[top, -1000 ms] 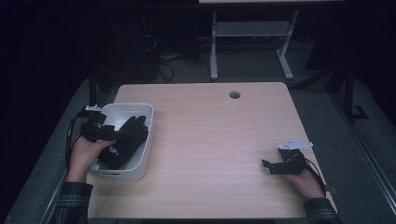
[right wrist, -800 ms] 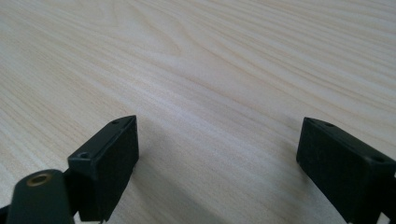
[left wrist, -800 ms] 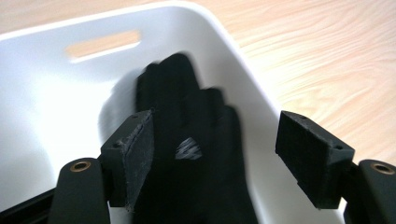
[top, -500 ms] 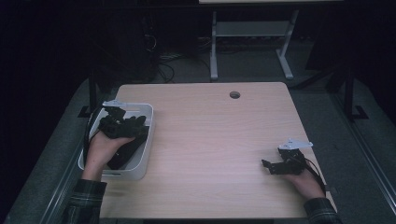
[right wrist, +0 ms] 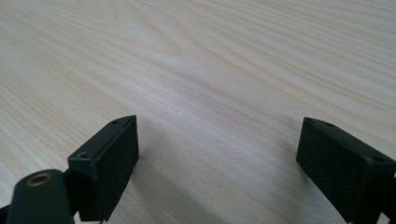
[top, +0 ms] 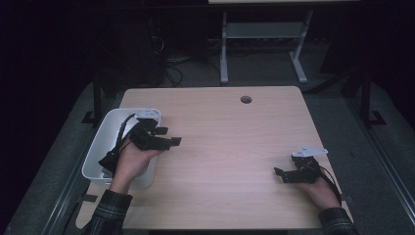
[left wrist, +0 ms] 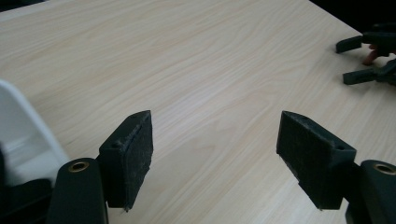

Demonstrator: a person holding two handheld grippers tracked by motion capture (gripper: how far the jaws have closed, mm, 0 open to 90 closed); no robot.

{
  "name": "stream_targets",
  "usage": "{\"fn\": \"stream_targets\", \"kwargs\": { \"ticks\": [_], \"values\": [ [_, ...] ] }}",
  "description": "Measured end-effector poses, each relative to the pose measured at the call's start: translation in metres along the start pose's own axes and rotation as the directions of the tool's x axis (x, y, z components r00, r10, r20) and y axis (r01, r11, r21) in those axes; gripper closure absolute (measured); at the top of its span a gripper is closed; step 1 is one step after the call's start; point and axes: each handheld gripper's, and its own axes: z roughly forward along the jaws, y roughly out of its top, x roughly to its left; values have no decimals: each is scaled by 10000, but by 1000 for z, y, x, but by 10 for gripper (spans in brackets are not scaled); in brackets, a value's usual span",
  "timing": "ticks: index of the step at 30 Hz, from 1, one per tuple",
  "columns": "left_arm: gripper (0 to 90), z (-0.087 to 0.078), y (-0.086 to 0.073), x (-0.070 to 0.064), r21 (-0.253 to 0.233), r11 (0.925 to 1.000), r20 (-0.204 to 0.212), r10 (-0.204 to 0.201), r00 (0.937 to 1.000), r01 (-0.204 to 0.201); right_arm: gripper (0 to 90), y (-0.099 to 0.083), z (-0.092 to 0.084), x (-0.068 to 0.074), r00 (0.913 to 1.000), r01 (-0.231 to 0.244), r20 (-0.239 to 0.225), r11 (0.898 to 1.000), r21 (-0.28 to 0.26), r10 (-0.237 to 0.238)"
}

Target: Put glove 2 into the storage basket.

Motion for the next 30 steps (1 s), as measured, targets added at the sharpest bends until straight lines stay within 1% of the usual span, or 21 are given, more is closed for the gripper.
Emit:
{"fn": "stream_targets", "kwargs": {
  "ticks": [2, 3, 6, 9, 10, 12, 14, 15, 16, 18, 19, 20, 23, 25, 26, 27, 28, 29, 30],
  "values": [
    [261, 5, -1, -4, 7, 9998, 112, 174, 9998, -174, 127, 0, 0, 0, 10000, -1, 1, 10000, -1, 1],
    [262, 8, -2, -7, -6, 9999, 185, 154, 9997, -154, 128, 0, 0, 0, 10000, -20, -7, 10000, -5, 20],
    [261, 18, -5, -14, 21, 9996, 370, 286, 9989, -287, 127, 0, 0, 0, 10000, -6, -2, 10000, -4, 6],
    [260, 28, -9, -24, 236, 9988, 541, 406, 9977, -420, 127, 0, 0, 0, 10000, -19, -10, 10000, -12, 19],
    [260, 32, -10, -26, 304, 9980, 597, 527, 9968, -546, 128, 0, 0, 0, 10000, -15, -6, 10000, -9, 15],
    [260, 39, -12, -33, 429, 9969, 709, 625, 9955, -656, 127, 0, 0, 0, 10000, 3, 1, 10000, -5, -3],
    [260, 46, -15, -39, 532, 9950, 793, 804, 9936, -848, 127, 0, 0, 0, 10000, 17, -11, 10000, -3, -17],
    [260, 50, -17, -42, 492, 9953, 823, 793, 9935, -835, 127, 0, 0, 0, 10000, 14, -12, 10000, -4, -14],
    [257, 54, -19, -45, 581, 9934, 886, 935, 9917, -988, 127, 0, 0, 0, 10000, 21, -13, 10000, -4, -21],
    [254, 59, -22, -50, 588, 9932, 913, 951, 9913, -1007, 127, 0, 0, 0, 10000, 22, -18, 10000, 5, -22],
    [250, 62, -24, -51, 677, 9904, 942, 1141, 9890, -1207, 127, 0, 0, 0, 10000, 27, -21, 10000, 2, -27],
    [246, 65, -26, -53, 653, 9911, 975, 1090, 9892, -1157, 128, 0, 0, 0, 10000, 33, -25, 10000, 2, -33],
    [231, 71, -32, -56, 709, 9888, 969, 1240, 9875, -1311, 128, 0, 0, 0, 10000, 34, -38, 10000, 8, -34],
    [217, 76, -36, -58, 658, 9896, 941, 1215, 9881, -1279, 128, 0, 0, 0, 10000, 40, -41, 10000, 8, -40],
    [215, 78, -38, -58, 786, 9872, 922, 1312, 9871, -1385, 128, 0, 0, 0, 10000, 33, -42, 10000, 12, -32],
    [204, 80, -40, -59, 831, 9865, 885, 1335, 9871, -1409, 128, 0, 0, 0, 10000, 32, -43, 10000, 14, -32],
    [197, 82, -42, -59, 918, 9846, 928, 1401, 9858, -1486, 127, 0, 0, 1, 10000, 29, -45, 10000, 16, -29],
    [197, 84, -44, -60, 898, 9862, 964, 1301, 9868, -1388, 128, 0, 0, 1, 10000, 33, -48, 10000, 15, -33],
    [196, 85, -46, -60, 929, 9863, 962, 1274, 9872, -1363, 127, 0, 0, 1, 10000, 30, -47, 10000, 16, -30]
  ]
}}
